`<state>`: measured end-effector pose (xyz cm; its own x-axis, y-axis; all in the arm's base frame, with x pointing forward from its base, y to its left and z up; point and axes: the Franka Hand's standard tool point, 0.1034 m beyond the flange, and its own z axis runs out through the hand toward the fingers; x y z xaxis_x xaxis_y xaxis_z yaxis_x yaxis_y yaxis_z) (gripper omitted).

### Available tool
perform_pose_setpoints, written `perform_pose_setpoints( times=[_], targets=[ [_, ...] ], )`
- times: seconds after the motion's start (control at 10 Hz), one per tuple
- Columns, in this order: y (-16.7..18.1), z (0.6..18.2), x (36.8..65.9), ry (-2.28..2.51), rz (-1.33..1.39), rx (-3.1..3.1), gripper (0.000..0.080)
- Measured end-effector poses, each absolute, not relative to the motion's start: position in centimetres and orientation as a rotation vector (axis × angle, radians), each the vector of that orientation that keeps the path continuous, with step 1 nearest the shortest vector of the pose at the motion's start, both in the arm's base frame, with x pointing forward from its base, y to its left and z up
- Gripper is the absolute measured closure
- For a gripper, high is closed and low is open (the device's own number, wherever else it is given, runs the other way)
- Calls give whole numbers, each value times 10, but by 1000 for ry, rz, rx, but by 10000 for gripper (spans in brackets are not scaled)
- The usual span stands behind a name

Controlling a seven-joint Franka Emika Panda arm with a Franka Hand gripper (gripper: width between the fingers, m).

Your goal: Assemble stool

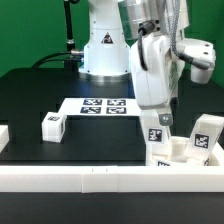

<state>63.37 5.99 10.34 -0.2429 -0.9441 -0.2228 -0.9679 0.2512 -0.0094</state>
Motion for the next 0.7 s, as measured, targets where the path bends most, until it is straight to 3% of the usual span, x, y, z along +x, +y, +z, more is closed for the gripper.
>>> perform_pose_setpoints(
  times=[0.1,0.2,0.3,0.7],
  targets=[
    [61,115,634,2309,185,-1815,260],
    [61,127,635,2203,164,-1916,172],
    [62,134,636,2072,141,-2040,156],
    [60,130,636,1633,73,-2402,150]
  ],
)
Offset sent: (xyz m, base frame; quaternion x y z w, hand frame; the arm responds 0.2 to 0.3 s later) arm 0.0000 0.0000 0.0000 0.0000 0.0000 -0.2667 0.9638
